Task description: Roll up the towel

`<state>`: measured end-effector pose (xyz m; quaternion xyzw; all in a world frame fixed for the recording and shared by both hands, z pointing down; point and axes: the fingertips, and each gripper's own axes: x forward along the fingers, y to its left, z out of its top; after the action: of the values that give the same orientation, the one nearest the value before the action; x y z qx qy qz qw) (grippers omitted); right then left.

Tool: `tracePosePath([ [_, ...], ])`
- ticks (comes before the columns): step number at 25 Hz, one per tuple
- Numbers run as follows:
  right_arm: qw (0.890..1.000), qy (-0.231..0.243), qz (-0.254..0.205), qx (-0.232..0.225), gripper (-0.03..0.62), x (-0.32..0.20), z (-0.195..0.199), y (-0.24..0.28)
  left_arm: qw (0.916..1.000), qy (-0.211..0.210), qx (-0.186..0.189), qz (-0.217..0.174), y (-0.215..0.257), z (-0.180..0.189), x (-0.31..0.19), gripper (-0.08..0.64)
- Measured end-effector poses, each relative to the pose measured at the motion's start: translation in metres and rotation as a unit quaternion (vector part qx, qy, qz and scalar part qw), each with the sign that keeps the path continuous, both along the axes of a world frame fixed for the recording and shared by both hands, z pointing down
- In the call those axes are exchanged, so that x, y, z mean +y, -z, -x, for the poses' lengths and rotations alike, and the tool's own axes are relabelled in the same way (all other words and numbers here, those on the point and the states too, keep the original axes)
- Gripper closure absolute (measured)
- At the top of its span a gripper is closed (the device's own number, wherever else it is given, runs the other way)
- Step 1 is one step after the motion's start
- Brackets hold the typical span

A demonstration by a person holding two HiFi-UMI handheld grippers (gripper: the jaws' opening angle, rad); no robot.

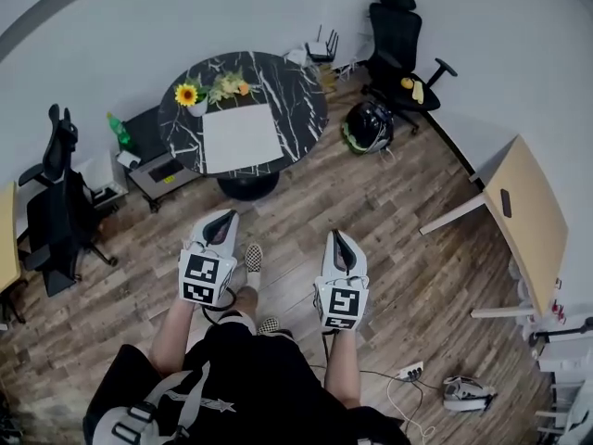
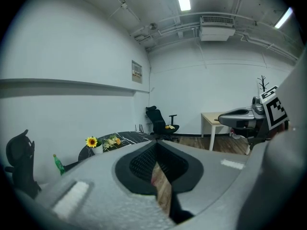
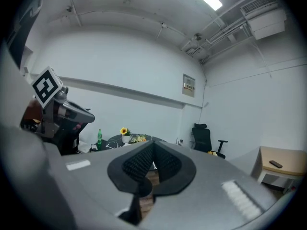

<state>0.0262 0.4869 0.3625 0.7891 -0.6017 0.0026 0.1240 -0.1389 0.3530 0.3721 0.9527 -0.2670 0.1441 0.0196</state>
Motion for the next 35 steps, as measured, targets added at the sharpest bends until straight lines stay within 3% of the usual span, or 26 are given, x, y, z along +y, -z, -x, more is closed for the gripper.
tracePosePath([
  [9, 0.999, 0.048, 0.017, -0.017, 0.588, -0.124, -0.035, -0.029, 0.9986, 0.041, -0.021, 0.028, -0.034, -0.027, -0.105, 0.549],
  [17, 0.993, 0.087, 0.062, -0.041, 0.588, -0.225, -0.056, -0.074, 0.9936, 0.071, -0.053, 0.070, -0.078, -0.045, -0.192, 0.549],
  [35, 0.971, 0.156, 0.170, -0.064, 0.588, -0.358, -0.060, -0.189, 0.9737, 0.127, -0.108, 0.155, -0.191, -0.032, -0.293, 0.549],
])
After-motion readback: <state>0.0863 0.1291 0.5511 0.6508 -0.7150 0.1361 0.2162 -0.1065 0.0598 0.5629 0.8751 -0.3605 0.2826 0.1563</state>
